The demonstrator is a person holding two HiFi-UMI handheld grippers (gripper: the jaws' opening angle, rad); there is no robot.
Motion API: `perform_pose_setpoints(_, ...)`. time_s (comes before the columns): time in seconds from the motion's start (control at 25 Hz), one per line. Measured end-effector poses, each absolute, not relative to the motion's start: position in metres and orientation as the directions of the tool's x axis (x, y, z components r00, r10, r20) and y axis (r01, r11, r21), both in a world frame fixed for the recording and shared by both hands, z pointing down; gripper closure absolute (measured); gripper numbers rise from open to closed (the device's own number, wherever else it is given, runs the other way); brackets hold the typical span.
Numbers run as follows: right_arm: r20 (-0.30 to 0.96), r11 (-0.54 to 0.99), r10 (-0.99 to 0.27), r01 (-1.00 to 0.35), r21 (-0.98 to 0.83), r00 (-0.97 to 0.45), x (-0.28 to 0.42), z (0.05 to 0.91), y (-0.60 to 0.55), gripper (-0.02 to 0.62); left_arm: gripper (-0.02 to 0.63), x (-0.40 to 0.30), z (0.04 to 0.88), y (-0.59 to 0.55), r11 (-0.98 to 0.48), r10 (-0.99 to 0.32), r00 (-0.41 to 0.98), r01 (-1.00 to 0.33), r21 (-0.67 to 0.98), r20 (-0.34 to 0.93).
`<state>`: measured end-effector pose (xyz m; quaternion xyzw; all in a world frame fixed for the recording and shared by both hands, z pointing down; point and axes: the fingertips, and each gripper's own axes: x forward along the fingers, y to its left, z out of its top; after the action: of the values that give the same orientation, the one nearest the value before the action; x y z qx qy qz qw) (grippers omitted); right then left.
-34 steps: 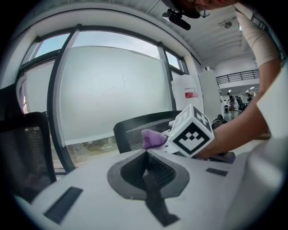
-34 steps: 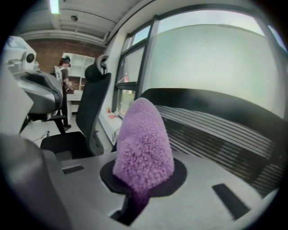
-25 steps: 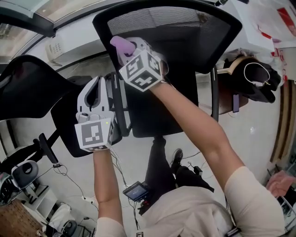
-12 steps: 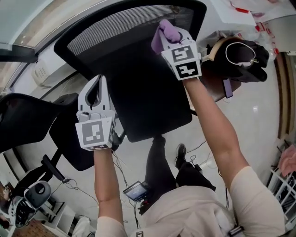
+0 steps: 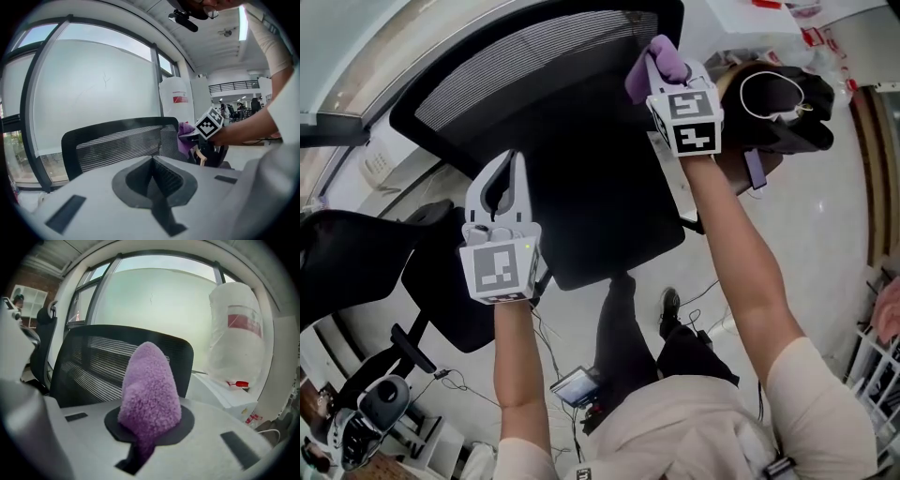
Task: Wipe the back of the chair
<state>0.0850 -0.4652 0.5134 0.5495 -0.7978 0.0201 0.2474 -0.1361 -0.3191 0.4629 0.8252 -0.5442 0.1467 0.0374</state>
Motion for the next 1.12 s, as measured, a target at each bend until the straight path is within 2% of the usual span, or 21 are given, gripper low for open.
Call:
perform_pose_setpoints(0.16, 0.438, 0.392, -0.859, -0.891, 0.229, -0.265, 0.075, 0.519, -0.464, 0.577, 0.600, -0.154, 0.467, -0.311, -0.377, -0.895, 0.339, -0.922, -0.087, 0.291)
perform_pose_setpoints(0.28, 0.434, 0.432, -0.846, -0.874, 0.220, -0.309, 0.040, 0.520, -0.462, 0.577, 0.600, -0.173, 0.469, -0.306, -0.348, -0.907, 0.311, -0.933, -0.087, 0.285)
perform_pose_setpoints(0.56, 0.427, 0.649, -0.727, -0.741, 0.173, -0.537, -0.127, 0.532, -0.432, 0.577, 0.600, -0.236, 0.472, -0.286, -0.257, -0.935, 0.222, -0.962, -0.097, 0.278)
perform_pose_setpoints(0.8, 0.457, 0.837, -0.536, -0.515, 0.183, -0.710, -0.275, 0.554, -0.373, 0.577, 0.600, -0.282, 0.481, -0.266, -0.177, -0.935, 0.139, -0.980, -0.088, 0.327)
perform_pose_setpoints(0.92, 0.462, 0.851, -0.516, -0.492, 0.183, -0.721, -0.293, 0.558, -0.365, 0.578, 0.600, -0.295, 0.485, -0.260, -0.156, -0.934, 0.117, -0.984, -0.091, 0.336)
perform_pose_setpoints(1.12, 0.479, 0.850, -0.517, -0.493, 0.187, -0.709, -0.276, 0.562, -0.369, 0.577, 0.600, -0.291, 0.488, -0.264, -0.174, -0.937, 0.141, -0.982, -0.076, 0.320)
